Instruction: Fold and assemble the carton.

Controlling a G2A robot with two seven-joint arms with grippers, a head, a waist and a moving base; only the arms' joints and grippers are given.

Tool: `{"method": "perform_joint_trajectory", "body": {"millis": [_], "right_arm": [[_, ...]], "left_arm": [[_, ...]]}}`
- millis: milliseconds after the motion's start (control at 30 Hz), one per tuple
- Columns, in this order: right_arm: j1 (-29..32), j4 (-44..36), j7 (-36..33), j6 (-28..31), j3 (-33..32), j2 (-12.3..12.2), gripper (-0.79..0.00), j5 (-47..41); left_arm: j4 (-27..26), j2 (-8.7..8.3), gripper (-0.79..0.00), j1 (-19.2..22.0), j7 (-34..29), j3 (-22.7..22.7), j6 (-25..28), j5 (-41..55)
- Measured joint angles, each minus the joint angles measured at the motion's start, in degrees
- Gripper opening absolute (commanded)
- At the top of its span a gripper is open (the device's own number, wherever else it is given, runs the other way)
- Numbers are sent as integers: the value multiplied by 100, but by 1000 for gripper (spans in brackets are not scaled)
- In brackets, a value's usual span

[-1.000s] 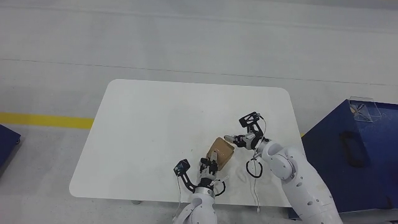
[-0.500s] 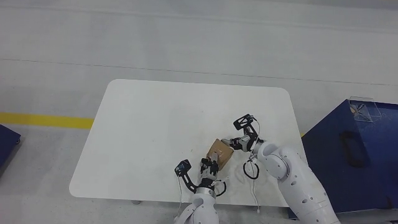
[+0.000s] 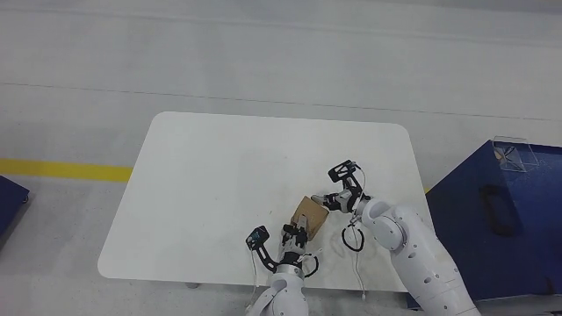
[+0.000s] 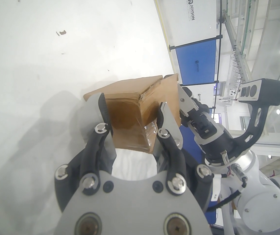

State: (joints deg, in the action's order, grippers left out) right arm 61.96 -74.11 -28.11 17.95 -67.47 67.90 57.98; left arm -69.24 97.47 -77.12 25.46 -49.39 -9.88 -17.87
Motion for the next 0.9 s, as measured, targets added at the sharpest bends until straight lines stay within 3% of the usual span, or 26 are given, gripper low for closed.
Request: {"method": "perform_joint_trajectory", "body": {"millis": [467, 700, 800, 833, 900], "right_arm": [[-48, 120, 158, 10, -33, 14, 0, -141], [214, -194, 275, 617, -214, -58, 0, -270], [218, -218, 149, 390, -157, -57, 0, -32], [197, -196, 116, 259, -111, -44, 0, 6], [121, -123, 34, 64, -4, -9, 0, -21]], "left_arm": [[201, 36, -456, 127, 23, 36, -152, 132], [221, 36, -456, 129, 64, 26, -113, 154], [211, 33, -449, 117, 85, 26, -90, 154], [203, 31, -413, 110, 92, 28, -82, 150], [170, 23, -185, 86, 123, 32, -56, 123]]}}
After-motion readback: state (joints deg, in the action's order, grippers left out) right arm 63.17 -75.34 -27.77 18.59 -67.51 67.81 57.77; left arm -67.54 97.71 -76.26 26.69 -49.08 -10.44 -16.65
